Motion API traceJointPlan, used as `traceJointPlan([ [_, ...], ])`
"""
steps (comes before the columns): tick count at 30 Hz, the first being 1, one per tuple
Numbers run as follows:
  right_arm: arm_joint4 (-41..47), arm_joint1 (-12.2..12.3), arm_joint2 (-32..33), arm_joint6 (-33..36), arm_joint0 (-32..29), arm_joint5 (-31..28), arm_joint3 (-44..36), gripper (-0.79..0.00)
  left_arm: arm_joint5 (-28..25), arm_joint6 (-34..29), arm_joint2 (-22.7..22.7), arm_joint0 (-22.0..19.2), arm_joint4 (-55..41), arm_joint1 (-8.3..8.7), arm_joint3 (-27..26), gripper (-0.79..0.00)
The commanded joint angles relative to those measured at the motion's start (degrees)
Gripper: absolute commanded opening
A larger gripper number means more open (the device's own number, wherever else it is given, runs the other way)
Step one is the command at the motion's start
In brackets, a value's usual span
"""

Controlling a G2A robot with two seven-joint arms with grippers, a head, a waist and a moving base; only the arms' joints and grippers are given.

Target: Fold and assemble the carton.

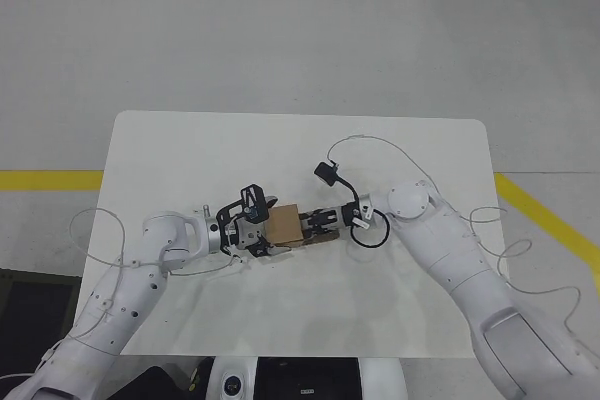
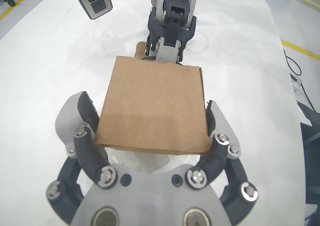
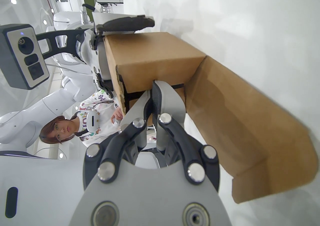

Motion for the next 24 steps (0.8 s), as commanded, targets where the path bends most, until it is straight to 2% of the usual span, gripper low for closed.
traceJointPlan([
  [1, 0.26, -0.29, -0.44, 0.31, 0.18, -0.16, 0.11, -0.785, 0.04, 0.07, -0.04, 0.02, 0.03, 0.0, -0.08, 0.0],
  [16, 1.77, -2.19, -2.46, 0.61, 1.27, -1.53, 3.09, -0.785, 0.06, -0.16, -0.2, 0.48, 0.08, 0.05, -0.17, 0.0],
  [24, 2.0, -2.16, -1.64, 1.47, 1.98, -2.07, 5.21, -0.785, 0.09, -0.15, -0.38, 0.6, 0.08, 0.09, -0.37, 0.0],
])
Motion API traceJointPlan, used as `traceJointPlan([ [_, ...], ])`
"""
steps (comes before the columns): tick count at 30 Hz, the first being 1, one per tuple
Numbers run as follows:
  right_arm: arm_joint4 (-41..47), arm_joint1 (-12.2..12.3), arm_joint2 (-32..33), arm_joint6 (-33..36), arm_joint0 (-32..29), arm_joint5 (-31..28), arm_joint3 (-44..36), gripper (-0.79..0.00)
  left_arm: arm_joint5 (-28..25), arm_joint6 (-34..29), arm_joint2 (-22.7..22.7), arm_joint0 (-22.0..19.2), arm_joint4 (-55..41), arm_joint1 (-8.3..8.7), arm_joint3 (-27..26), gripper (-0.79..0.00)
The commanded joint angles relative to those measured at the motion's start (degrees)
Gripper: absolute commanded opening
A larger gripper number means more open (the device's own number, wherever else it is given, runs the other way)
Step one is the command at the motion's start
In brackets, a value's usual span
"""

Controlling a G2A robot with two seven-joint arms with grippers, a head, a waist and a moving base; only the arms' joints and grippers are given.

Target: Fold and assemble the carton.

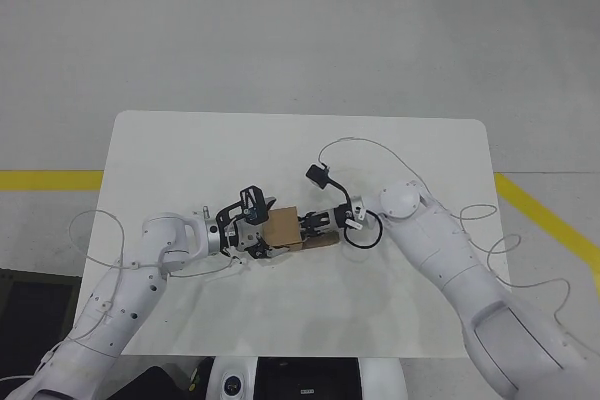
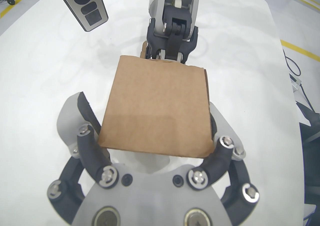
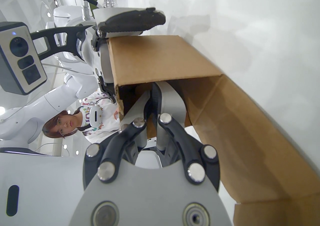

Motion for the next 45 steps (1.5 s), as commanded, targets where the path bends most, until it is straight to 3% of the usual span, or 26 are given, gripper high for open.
traceJointPlan([
  [1, -0.16, 0.28, 0.57, 0.29, 0.08, 0.11, 0.52, -0.785, 0.07, 0.02, -0.03, 0.05, -0.04, 0.0, 0.05, 0.0],
  [9, -1.89, 2.65, 4.77, 0.11, -0.57, 0.79, 0.39, -0.785, 0.01, -0.16, -0.16, 0.16, -0.17, 0.04, -0.09, 0.0],
  [19, -8.86, 7.66, 12.93, 2.04, -2.32, 5.61, -7.38, -0.785, -0.04, -0.04, -0.36, 0.45, 0.08, 0.11, -0.6, 0.0],
  [29, -13.66, 11.57, 19.11, 4.38, -9.98, 12.66, -18.78, -0.619, 0.01, -0.22, -0.39, 0.68, 0.05, 0.13, -0.82, 0.0],
  [35, -15.14, 12.75, 20.95, 2.66, -14.05, 14.63, -23.27, -0.603, -0.14, -0.34, -0.31, 0.83, 0.15, 0.15, -1.0, 0.0],
  [45, -15.51, 13.15, 20.22, 1.65, -15.4, 15.13, -23.73, -0.582, -0.16, -0.42, -0.49, 0.85, 0.2, 0.19, -1.05, 0.0],
])
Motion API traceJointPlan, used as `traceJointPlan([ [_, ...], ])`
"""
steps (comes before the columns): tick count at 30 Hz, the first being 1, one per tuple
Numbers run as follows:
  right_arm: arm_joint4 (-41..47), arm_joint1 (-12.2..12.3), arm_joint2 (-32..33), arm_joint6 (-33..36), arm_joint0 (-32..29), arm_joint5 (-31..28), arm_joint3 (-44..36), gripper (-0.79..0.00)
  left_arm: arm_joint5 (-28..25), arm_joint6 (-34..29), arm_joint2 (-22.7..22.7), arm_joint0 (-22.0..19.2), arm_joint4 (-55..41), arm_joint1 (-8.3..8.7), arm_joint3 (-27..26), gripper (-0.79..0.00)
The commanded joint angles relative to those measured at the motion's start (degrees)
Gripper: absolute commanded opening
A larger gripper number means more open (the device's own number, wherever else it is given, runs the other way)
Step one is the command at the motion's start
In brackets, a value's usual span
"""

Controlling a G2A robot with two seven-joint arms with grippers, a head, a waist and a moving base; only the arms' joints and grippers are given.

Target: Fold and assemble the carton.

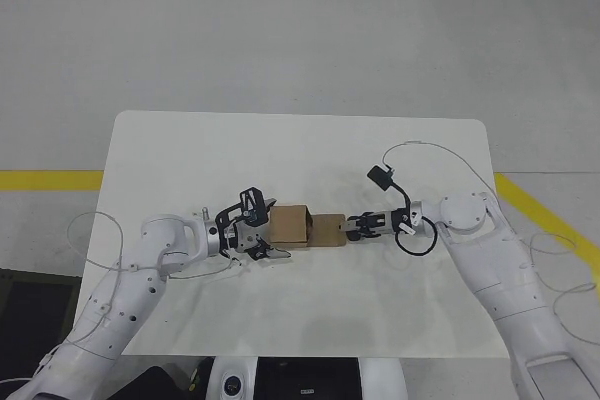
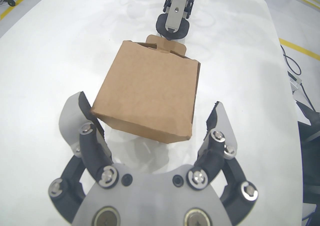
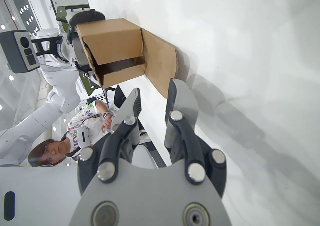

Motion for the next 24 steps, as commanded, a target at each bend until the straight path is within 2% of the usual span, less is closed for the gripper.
traceJointPlan([
  [1, 0.48, 0.0, -0.17, -0.16, -0.07, -0.13, 0.09, -0.582, -0.12, -0.08, 0.01, 0.01, -0.01, 0.01, -0.02, 0.0],
  [15, -0.47, 0.9, 0.63, -0.4, 0.42, -0.14, 0.32, -0.576, -0.38, -0.2, 0.22, 0.18, -0.13, 0.01, -0.26, 0.0],
  [24, 2.03, 0.1, -2.74, -0.91, 0.84, -0.37, 1.65, -0.563, -0.24, -0.37, 0.26, 0.26, -0.23, 0.01, -0.5, 0.0],
])
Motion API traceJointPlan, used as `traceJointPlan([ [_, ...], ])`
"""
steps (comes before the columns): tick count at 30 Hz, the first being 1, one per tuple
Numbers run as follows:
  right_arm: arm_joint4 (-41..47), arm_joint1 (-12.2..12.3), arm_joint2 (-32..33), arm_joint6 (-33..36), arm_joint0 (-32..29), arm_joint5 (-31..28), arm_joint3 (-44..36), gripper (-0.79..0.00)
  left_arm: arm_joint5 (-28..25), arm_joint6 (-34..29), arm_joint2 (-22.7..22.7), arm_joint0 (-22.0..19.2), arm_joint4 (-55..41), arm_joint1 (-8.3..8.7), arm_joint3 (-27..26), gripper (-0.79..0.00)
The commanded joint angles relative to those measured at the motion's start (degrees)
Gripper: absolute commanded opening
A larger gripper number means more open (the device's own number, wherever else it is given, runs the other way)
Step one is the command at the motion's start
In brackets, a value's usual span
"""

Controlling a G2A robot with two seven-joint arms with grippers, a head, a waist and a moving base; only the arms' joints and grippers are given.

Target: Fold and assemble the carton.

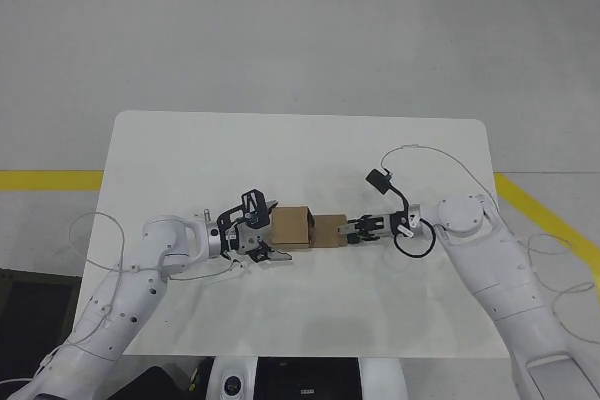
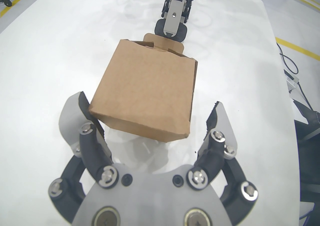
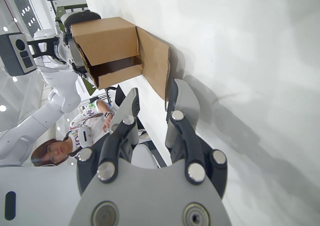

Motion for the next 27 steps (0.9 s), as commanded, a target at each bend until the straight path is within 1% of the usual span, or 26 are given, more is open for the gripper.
traceJointPlan([
  [1, 0.34, -0.25, -0.92, -0.18, 0.43, -0.19, 0.53, -0.557, 0.04, -0.06, -0.02, 0.02, 0.04, 0.01, -0.06, 0.0],
  [9, 2.4, -1.1, -3.39, -0.64, 1.98, -1.39, 3.02, -0.563, 0.06, 0.06, -0.16, 0.05, 0.1, 0.04, -0.15, 0.0],
  [12, 4.46, -1.45, -3.99, -0.49, 2.43, -1.92, 3.15, -0.56, 0.03, 0.14, -0.13, 0.09, 0.03, 0.04, -0.14, 0.0],
  [14, 5.56, -1.59, -4.1, -0.42, 2.79, -2.03, 3.13, -0.566, 0.04, 0.16, -0.12, 0.12, 0.04, 0.04, -0.17, 0.0],
  [27, 10.73, -2.14, -5.1, 0.23, 3.56, -0.77, 0.56, -0.542, 0.02, 0.0, -0.34, 0.34, 0.04, 0.12, -0.25, 0.0],
])
